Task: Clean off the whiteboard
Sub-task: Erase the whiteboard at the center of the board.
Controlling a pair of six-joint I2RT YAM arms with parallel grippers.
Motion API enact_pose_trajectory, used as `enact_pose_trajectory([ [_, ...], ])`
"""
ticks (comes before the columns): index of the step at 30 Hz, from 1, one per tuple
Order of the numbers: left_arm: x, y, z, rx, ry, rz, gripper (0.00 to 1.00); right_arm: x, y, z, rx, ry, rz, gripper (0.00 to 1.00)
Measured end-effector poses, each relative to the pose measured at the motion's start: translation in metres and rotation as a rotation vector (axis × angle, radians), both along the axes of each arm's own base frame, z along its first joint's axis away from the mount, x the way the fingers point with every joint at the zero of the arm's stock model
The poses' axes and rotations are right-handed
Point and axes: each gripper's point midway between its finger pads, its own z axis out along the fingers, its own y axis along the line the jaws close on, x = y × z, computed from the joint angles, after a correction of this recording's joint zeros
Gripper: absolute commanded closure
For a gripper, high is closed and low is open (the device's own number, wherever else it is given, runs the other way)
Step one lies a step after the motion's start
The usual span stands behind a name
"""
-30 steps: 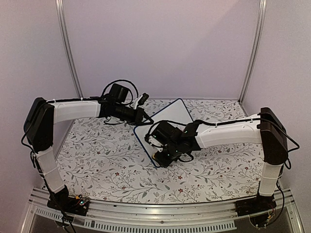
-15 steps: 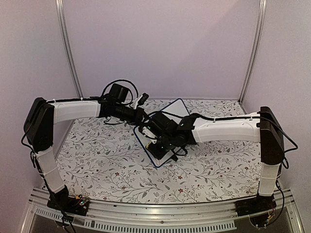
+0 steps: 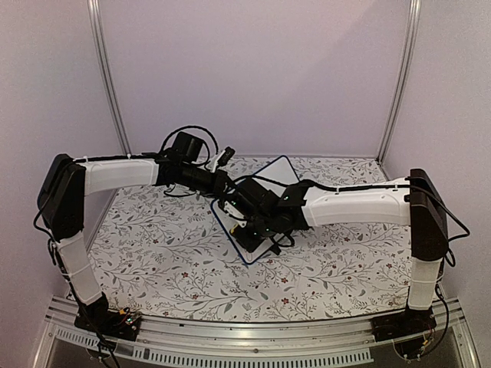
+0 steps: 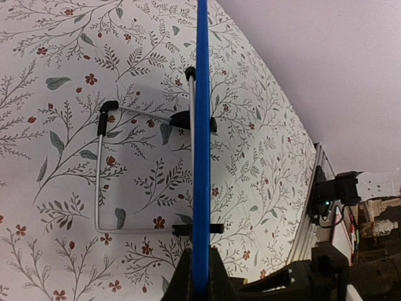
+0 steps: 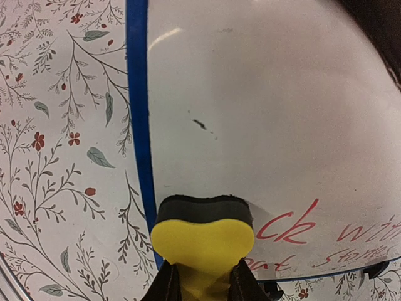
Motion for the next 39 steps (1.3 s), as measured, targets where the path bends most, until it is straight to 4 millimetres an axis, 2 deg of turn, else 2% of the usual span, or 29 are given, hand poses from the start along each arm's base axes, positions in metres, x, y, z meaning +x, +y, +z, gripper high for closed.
enact_pose_trajectory([
  [39,0.0004,0.0003,-0.0004,0.002,-0.001,0.002,1.0,0.0066,-0.001,0.003,-0.004,-0.039,-0.016,0.85],
])
